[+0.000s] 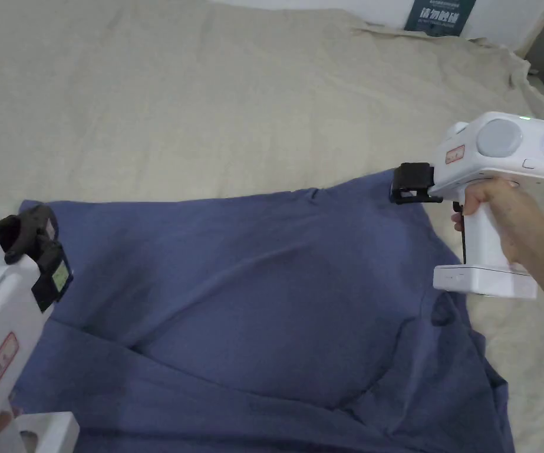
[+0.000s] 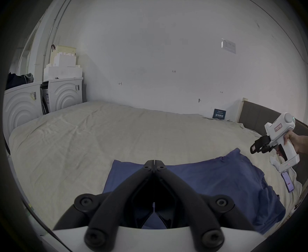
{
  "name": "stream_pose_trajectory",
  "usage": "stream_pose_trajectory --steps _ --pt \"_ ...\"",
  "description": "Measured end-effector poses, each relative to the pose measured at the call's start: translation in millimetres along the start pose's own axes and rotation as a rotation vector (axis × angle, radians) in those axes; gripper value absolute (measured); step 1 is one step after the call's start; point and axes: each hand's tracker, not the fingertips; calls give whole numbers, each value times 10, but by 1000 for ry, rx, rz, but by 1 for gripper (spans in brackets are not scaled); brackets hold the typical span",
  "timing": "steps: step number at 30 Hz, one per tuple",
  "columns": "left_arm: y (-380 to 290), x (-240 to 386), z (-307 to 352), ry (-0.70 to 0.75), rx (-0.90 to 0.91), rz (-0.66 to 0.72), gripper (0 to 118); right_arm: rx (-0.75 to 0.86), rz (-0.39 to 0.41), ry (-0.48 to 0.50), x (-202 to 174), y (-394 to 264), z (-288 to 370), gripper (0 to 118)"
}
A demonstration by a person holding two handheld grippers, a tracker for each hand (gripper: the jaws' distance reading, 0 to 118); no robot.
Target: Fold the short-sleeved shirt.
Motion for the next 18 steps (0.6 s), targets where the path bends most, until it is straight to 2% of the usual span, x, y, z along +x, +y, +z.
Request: stream_pose_trajectory --steps 4,7,8,9,11,12,13,15,18 --pt "-52 -32 -174 16 -11 15 0 -29 -48 -52 3 89 -384 96" --pt "-104 -52 -262 19 -29 20 0 -62 -96 -51 52 100 -560 96" --pt "-120 -52 -282 21 -32 21 0 -67 -107 -49 77 88 -576 92" --pt "-132 -56 -300 21 -37 21 0 -68 -136 -32 106 76 -606 84" --pt "-156 -52 -321 22 -43 25 0 -75 -162 -22 146 41 -645 52" --pt "-167 -50 -333 20 -46 27 0 -79 -163 -27 177 42 -666 32" --pt "-173 -48 -344 20 -51 30 0 -79 -162 -35 177 11 -661 2" --pt "-185 -41 -362 21 -59 33 0 -55 -166 -23 182 -44 -626 2" --pt "-171 -49 -405 25 -72 38 0 -41 -103 -12 146 -39 -549 2"
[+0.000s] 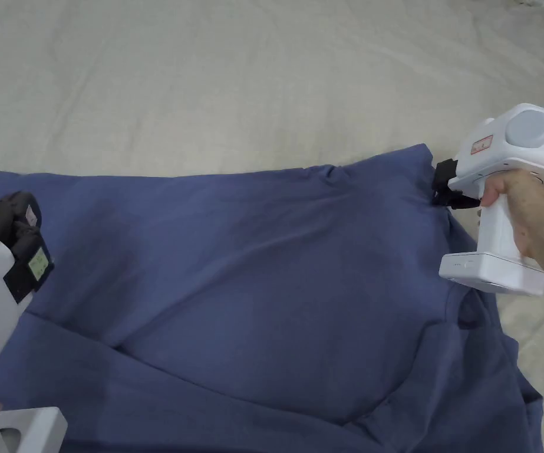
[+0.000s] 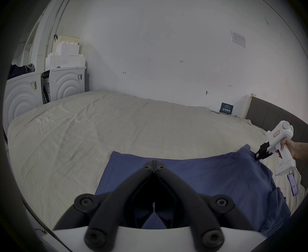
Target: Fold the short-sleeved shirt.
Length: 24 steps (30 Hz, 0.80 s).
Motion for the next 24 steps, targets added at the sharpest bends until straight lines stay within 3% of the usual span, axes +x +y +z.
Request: stream_pose_trajectory --steps 1,3,4,7,10,15,17,20,24 --pt "26 -6 -16 4 -1 9 0 31 20 -15 -16 3 56 2" --pt "123 -43 -68 21 -8 40 12 42 10 -2 -13 18 156 2" --pt "194 -73 -108 29 -13 59 35 55 3 14 -6 25 216 2" --pt "469 -215 -315 48 -49 140 118 89 12 33 2 79 395 2" --pt "757 -388 -580 39 -70 129 118 116 15 48 -3 92 544 2" --pt "1085 -811 -1254 83 -301 46 118 148 26 45 -54 43 675 2" --pt "1067 -991 -1527 98 -426 39 118 152 31 53 -68 22 697 2" --pt "882 -1036 -1874 138 -642 -76 118 166 36 52 -85 16 686 2" --pt "625 -984 -2104 172 -698 -100 114 164 29 60 -43 -17 640 2"
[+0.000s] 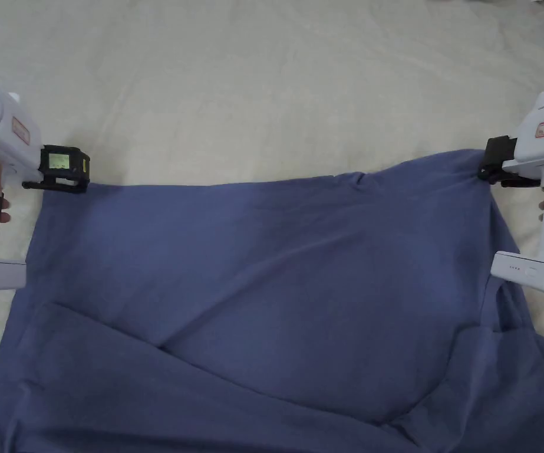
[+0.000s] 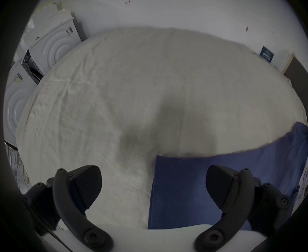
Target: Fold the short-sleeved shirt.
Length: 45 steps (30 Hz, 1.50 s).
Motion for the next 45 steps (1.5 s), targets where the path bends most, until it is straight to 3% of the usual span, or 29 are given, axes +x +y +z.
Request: stream_pose_trajectory --steps 3,5,6,7,8,13,22,27,33,37,45 --pt "-1 85 -136 -9 2 25 101 0 0 -12 51 -3 -21 2" --pt "-17 131 -148 -2 65 26 77 -4 0 -20 74 -1 -33 2" --pt "-23 155 -154 -2 73 16 60 -6 0 -21 96 3 -51 2" --pt "-8 219 -161 -10 77 -8 25 -8 1 -21 99 0 -55 2" --pt "-18 246 -165 -33 83 -31 3 -11 5 -24 97 -3 -57 2" --pt "-66 413 -160 4 91 -124 0 -22 25 -31 94 -37 -64 2" --pt "-119 73 862 -172 432 91 0 59 -41 11 145 -95 465 2" --pt "-393 -107 1325 -211 473 107 0 146 -71 26 303 -271 1115 2" --pt "-923 -253 1546 -217 464 106 0 196 -130 85 571 -900 1823 2" --pt "-1295 -284 1574 -231 442 120 0 181 -145 90 750 -1430 1963 2" --pt "-1870 -316 1110 -156 276 100 0 2 -237 19 942 -2343 1412 2"
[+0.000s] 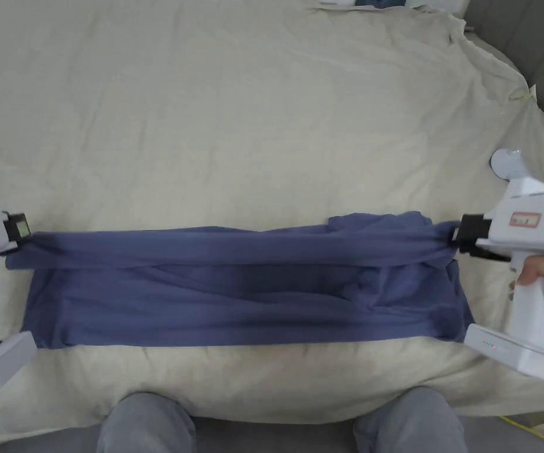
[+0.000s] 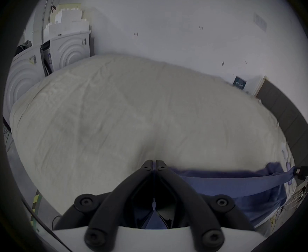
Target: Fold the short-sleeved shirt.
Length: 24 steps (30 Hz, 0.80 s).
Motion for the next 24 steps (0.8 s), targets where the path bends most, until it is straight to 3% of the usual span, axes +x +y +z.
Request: stream_pose_trajectory --steps 8,9,10,11,12,13,14,15,17,21,24 --pt "-383 -92 -233 68 -109 39 0 -96 -56 -68 73 -392 -188 2" --pt "-367 -81 -221 74 -101 36 5 -93 -60 -69 45 -386 -143 3" --pt "-348 -56 -190 95 -104 17 21 -87 -53 -66 19 -366 -109 5" --pt "-308 -54 -172 99 -112 6 38 -78 -28 -79 -19 -332 -65 15" --pt "-248 -68 -137 105 -110 1 62 -66 26 -105 -66 -279 3 38" --pt "-191 -92 -79 110 -95 2 89 -52 94 -125 -111 -231 90 80" --pt "-148 -83 25 110 -53 14 103 -23 152 -144 -153 -186 190 102" --pt "-69 -93 123 104 -4 28 109 31 197 -156 -194 -149 315 109" --pt "108 -81 332 84 74 46 110 135 277 -171 -273 -38 614 109" --pt "318 46 792 -48 218 71 111 318 344 -169 -411 83 1179 109" --pt "290 263 1144 -153 324 65 114 488 385 -101 -534 16 1570 109"
